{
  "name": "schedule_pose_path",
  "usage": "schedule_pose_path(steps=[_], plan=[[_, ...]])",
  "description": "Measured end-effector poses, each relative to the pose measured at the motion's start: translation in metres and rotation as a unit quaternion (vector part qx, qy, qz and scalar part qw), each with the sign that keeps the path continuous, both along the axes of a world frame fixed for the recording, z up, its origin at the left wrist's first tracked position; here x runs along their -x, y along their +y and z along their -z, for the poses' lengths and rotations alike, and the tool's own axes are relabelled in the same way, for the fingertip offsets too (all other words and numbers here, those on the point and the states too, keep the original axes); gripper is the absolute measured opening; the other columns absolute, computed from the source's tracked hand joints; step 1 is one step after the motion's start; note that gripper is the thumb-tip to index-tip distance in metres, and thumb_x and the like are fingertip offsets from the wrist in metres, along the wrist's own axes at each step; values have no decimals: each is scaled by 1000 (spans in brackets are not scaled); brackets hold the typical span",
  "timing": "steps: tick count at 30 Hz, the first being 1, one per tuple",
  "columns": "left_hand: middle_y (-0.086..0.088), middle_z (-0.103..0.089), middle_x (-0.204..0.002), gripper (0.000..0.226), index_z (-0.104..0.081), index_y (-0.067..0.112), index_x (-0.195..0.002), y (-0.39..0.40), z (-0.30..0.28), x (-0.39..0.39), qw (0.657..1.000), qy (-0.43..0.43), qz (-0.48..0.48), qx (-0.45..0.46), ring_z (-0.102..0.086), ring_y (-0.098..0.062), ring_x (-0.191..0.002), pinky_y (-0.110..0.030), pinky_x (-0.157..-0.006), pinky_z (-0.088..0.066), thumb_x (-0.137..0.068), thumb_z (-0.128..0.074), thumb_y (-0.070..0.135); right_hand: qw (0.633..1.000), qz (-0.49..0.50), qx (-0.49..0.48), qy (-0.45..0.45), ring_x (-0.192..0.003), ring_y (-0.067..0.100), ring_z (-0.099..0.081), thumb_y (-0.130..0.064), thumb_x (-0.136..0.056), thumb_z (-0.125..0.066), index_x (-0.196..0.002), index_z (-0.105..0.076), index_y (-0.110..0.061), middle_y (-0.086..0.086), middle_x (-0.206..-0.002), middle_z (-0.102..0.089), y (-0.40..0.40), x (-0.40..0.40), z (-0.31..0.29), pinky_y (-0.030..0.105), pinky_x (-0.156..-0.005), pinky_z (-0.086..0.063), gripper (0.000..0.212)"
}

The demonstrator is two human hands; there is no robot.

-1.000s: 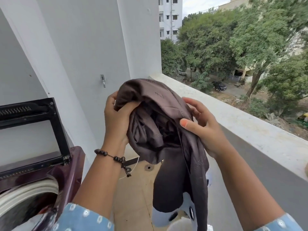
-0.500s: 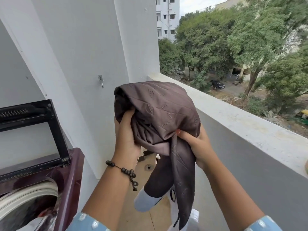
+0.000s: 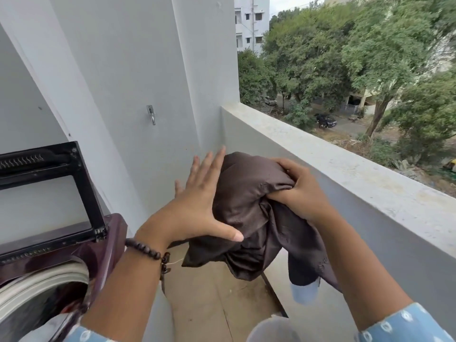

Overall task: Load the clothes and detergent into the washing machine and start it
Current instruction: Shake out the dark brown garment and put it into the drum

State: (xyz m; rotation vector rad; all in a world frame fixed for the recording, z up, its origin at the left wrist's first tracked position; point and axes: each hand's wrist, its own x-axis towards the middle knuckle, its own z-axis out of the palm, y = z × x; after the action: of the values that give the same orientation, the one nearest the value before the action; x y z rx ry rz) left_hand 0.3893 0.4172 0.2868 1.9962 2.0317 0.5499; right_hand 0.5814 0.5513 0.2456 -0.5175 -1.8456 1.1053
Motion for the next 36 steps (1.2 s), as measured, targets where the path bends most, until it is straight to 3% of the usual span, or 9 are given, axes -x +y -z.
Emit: schedule_pose_path(steps=[1, 3, 6, 9, 16, 23, 28, 33, 36], plan=[[21, 22, -160, 148, 33, 57, -139, 6, 4, -8, 999, 29, 7, -20, 23, -9, -149, -56, -120, 4, -55, -89, 55, 1000, -12, -13, -15, -99, 12, -69, -2, -67, -74, -112, -69, -22, -5, -102, -74, -2, 2, -4, 33, -85, -55, 50], [10, -13, -164, 139, 18, 56, -146, 16, 14, -18, 997, 4, 9, -78, -22, -19, -149, -51, -118, -27, -58, -90, 46, 999, -21, -25, -24, -98, 15, -70, 5, -69, -76, -111, -69, -20, -1, -101, -74, -6, 4, -11, 40, -87, -56, 49], [9, -65, -127, 92, -37, 43, -141, 24, 26, -17, 968, -95, -28, -231, -66, -13, -108, -30, -88, -54, -64, -86, 29, 999, -30, -9, -21, -100, 15, -69, 6, -73, -77, -114, -65, -21, 0, -105, -73, -6, 0, -12, 43, -93, -54, 51], [11, -73, -103, 55, -58, 36, -114, 27, 31, -16, 932, -181, -73, -305, -70, -6, -92, -23, -77, -56, -69, -85, 19, 993, -99, 59, -38, -111, 17, -66, -13, -75, -77, -128, -55, -29, -3, -118, -69, -7, -4, -3, 41, -99, -51, 60], [12, -69, -73, 39, -61, 29, -102, 36, 33, -14, 786, -468, -180, -362, -61, -4, -66, -18, -63, -50, -76, -74, 3, 978, -139, 151, -49, -130, 8, -51, -53, -58, -87, -149, -29, -41, -14, -146, -45, -2, -13, 27, 39, -111, -40, 108], [13, -70, -72, 35, -59, 20, -107, 35, 34, -19, 727, -530, -212, -382, -62, 0, -64, -15, -60, -50, -84, -67, -6, 976, -121, 142, -110, -135, -7, -39, -71, -43, -85, -152, -17, -46, -28, -152, -28, -1, -12, 41, 24, -110, -36, 130], [17, -70, -69, 34, -58, 17, -108, 34, 35, -19, 702, -550, -234, -387, -63, 1, -65, -16, -63, -51, -85, -64, -7, 965, -164, 150, -143, -132, -2, -46, -47, -57, -89, -152, -17, -45, -22, -150, -38, -4, -10, 51, 31, -111, -39, 119], [2, -69, -89, 32, -59, 13, -115, 31, 45, -25, 618, -646, -269, -359, -65, -14, -82, -23, -68, -55, -88, -61, -4, 975, -129, 173, -47, -118, 15, -63, -11, -69, -86, -138, -47, -32, -6, -132, -62, -12, 4, 51, 36, -99, -50, 82], [-1, -68, -95, 40, -55, 12, -123, 25, 51, -24, 632, -662, -262, -307, -67, -14, -83, -25, -68, -57, -87, -62, -5, 983, -83, 157, -36, -113, 19, -65, -7, -70, -84, -131, -56, -24, -2, -124, -67, -6, 5, 51, 39, -99, -52, 70]])
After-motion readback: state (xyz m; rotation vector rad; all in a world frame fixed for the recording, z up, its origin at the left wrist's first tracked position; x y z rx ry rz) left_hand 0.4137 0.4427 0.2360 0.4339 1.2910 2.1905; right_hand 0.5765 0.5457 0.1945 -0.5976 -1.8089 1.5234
